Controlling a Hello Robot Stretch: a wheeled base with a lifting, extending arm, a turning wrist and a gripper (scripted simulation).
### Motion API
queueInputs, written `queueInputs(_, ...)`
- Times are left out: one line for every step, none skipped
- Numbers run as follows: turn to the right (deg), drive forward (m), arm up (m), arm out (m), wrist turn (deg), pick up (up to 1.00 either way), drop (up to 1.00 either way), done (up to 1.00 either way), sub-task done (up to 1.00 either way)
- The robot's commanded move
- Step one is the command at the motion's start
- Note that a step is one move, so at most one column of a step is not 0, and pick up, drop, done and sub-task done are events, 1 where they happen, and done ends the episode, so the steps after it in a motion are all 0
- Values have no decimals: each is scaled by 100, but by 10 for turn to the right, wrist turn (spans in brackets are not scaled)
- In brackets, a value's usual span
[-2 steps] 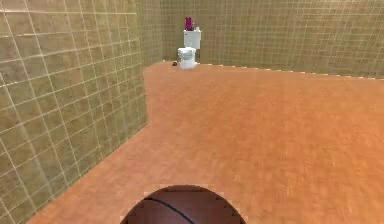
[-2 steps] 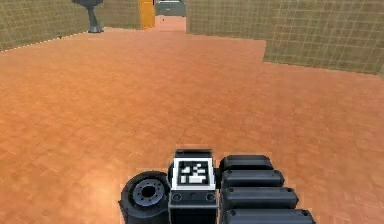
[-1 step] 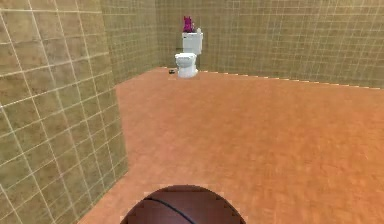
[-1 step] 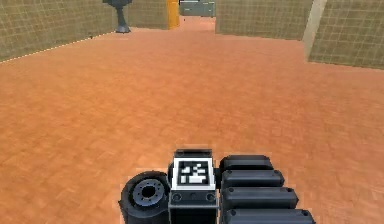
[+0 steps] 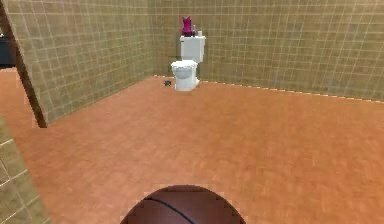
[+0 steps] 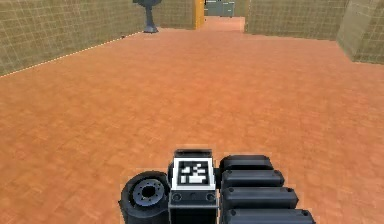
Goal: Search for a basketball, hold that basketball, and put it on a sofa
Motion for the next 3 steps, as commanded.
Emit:
queueInputs(0, 60, 0, 0, 0, 0, 0, 0, 0)
queueInputs(-180, 0, 0, 0, 0, 0, 0, 0, 0)
queueInputs(0, 45, 0, 0, 0, 0, 0, 0, 0)
